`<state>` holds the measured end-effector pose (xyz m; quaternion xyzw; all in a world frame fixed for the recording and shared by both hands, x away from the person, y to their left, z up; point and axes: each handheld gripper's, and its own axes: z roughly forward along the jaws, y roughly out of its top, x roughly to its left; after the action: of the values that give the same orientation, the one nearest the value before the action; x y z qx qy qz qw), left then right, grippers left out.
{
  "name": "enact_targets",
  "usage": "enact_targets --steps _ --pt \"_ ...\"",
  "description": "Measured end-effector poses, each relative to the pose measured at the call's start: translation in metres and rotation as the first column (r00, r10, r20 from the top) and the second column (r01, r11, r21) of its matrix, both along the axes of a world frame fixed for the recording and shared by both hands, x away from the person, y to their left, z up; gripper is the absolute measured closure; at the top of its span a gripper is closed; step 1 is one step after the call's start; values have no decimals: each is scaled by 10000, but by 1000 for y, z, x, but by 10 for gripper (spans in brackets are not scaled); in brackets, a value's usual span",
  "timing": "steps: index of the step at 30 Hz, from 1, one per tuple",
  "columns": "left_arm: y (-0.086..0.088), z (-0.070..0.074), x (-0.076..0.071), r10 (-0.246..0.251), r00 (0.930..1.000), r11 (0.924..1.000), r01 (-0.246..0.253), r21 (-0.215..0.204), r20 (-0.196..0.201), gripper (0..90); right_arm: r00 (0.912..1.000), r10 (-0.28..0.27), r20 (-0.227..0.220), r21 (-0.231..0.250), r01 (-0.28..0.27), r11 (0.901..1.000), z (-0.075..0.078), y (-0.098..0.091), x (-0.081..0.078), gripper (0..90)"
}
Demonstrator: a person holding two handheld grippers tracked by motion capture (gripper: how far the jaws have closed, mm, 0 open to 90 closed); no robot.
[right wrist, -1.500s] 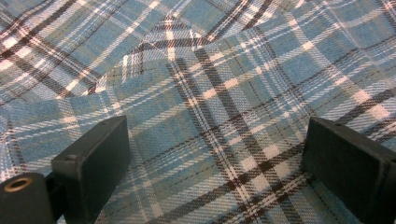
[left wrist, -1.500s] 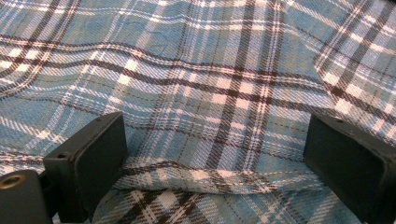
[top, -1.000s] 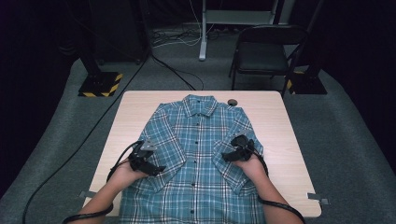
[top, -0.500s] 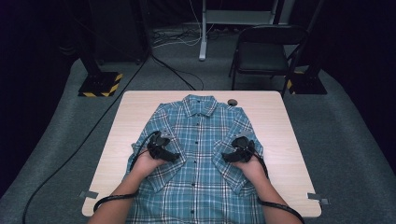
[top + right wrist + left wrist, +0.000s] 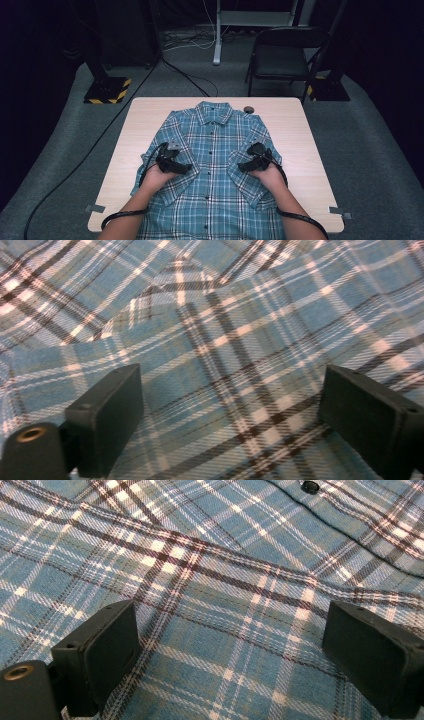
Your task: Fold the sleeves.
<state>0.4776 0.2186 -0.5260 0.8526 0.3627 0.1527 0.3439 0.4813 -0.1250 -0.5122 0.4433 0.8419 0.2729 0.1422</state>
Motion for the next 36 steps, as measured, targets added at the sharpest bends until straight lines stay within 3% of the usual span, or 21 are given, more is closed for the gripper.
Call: enact_targets --steps 6,11,19,24,27,30,36 --pt "0 0 0 14 10000 10000 -14 -17 21 77 9995 -289 143 -7 289 9996 6 -9 7 111" --pt "0 0 0 18 10000 10000 -18 -12 9 77 9989 -429 -187 82 430 9990 3 -17 10 115" --pt "0 0 0 19 10000 10000 -19 -17 -39 76 9991 -374 181 78 373 9993 -2 -17 6 96" --pt "1 5 5 -33 9988 10000 33 -7 -488 85 9994 -347 -14 -63 347 9994 0 -16 8 105" --pt "3 9 9 -30 9990 10000 33 81 -440 98 9996 -248 -151 -185 245 9995 2 -16 9 123" --pt "6 14 12 51 9996 9998 -45 203 -263 100 9996 -265 -134 -244 262 9994 5 -17 10 131" --pt "16 16 19 537 9981 9984 -532 174 -304 101 9992 -371 -121 -254 368 9990 5 -19 10 132"
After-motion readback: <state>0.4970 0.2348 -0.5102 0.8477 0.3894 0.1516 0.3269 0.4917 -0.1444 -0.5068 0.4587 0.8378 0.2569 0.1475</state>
